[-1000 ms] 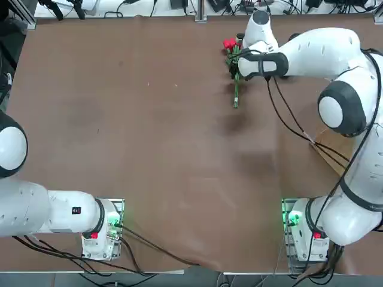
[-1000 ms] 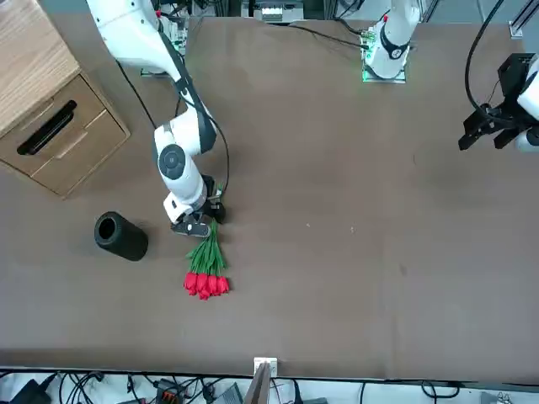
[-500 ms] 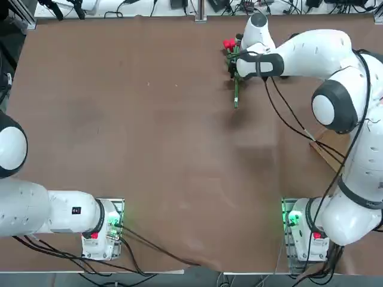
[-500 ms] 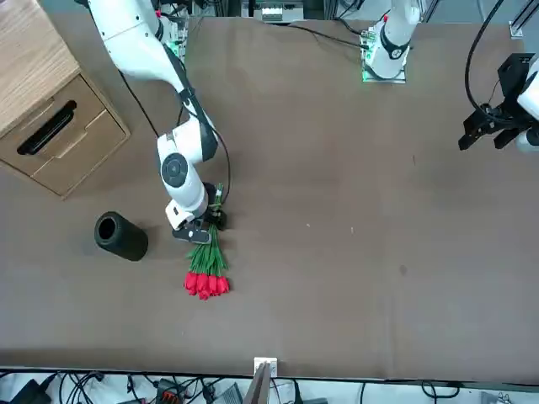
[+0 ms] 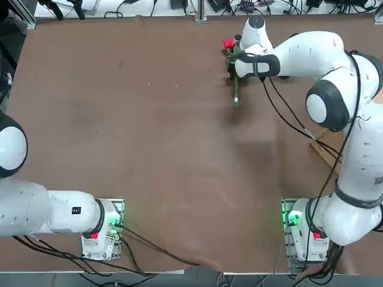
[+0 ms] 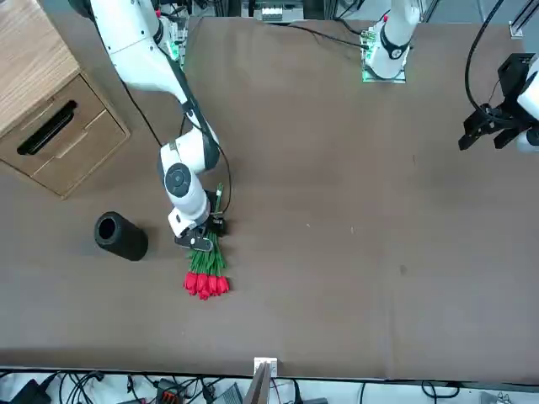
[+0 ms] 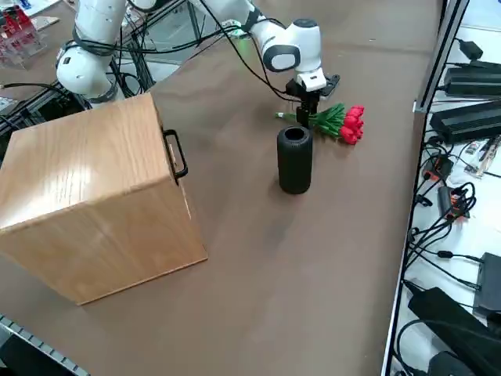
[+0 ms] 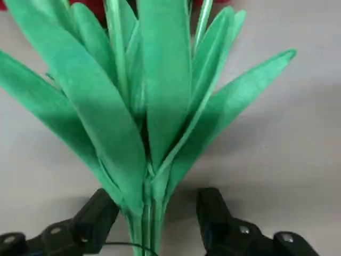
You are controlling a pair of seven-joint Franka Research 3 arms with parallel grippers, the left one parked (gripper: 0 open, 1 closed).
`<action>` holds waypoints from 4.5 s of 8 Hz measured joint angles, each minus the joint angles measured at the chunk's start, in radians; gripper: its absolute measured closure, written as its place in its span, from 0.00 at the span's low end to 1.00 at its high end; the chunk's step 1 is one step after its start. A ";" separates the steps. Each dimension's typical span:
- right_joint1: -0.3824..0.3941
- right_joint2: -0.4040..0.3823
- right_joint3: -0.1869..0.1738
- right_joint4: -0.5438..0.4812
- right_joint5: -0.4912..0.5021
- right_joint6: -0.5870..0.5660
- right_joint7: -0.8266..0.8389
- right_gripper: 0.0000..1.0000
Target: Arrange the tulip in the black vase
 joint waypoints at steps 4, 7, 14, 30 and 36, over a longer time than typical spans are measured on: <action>0.003 -0.005 -0.004 0.011 -0.008 -0.001 0.016 0.81; 0.046 -0.018 -0.054 0.032 -0.072 -0.078 0.129 0.86; 0.177 -0.114 -0.268 0.335 -0.138 -0.563 0.372 0.86; 0.225 -0.049 -0.374 0.476 -1.034 -1.054 1.144 0.86; 0.227 0.051 -0.379 0.476 -1.091 -1.140 1.291 0.86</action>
